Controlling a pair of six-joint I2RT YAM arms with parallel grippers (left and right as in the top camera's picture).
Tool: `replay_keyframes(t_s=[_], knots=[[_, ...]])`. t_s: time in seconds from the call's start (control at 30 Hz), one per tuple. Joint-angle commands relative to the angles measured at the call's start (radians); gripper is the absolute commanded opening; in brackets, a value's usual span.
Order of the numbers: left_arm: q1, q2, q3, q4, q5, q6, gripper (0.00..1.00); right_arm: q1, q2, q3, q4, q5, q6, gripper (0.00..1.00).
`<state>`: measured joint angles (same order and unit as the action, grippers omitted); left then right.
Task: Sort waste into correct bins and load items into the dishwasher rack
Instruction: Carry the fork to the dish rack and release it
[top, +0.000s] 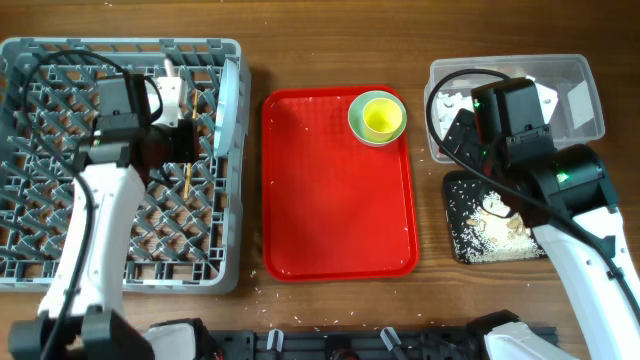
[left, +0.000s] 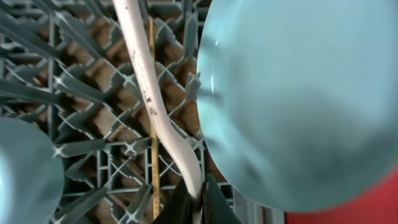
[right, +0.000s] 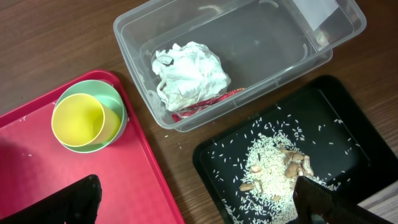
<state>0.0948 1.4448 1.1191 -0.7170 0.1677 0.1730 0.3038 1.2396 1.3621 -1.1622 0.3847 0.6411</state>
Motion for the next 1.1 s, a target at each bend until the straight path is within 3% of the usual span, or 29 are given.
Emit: replay_keyframes(t_s=[0.0, 0.3, 0.4, 0.6, 0.7, 0.8, 0.97, 1.07], knots=[[0.010, 0.061, 0.001, 0.003, 0.032, 0.047, 0.05, -0.002, 0.002, 0.004, 0.002, -0.006, -0.010, 1.00], [0.037, 0.080, 0.001, -0.018, -0.016, 0.059, 0.06, -0.002, 0.002, 0.004, 0.002, -0.006, -0.011, 1.00], [0.041, 0.080, 0.001, -0.039, -0.016, 0.059, 0.15, -0.002, 0.002, 0.004, 0.002, -0.006, -0.010, 1.00], [0.041, 0.080, 0.001, -0.068, -0.016, 0.059, 0.17, -0.002, 0.002, 0.004, 0.002, -0.006, -0.010, 1.00], [0.041, 0.080, 0.001, -0.080, -0.016, 0.059, 0.17, -0.002, 0.002, 0.004, 0.002, -0.006, -0.011, 0.99], [0.041, 0.072, 0.001, -0.117, 0.003, 0.054, 0.11, -0.002, 0.002, 0.004, 0.002, -0.006, -0.010, 1.00], [0.041, -0.093, 0.001, -0.140, 0.045, -0.027, 0.12, -0.002, 0.002, 0.004, 0.002, -0.006, -0.011, 1.00], [0.041, -0.257, 0.001, -0.160, 0.045, -0.076, 0.24, -0.002, 0.002, 0.004, 0.002, -0.006, -0.011, 1.00]])
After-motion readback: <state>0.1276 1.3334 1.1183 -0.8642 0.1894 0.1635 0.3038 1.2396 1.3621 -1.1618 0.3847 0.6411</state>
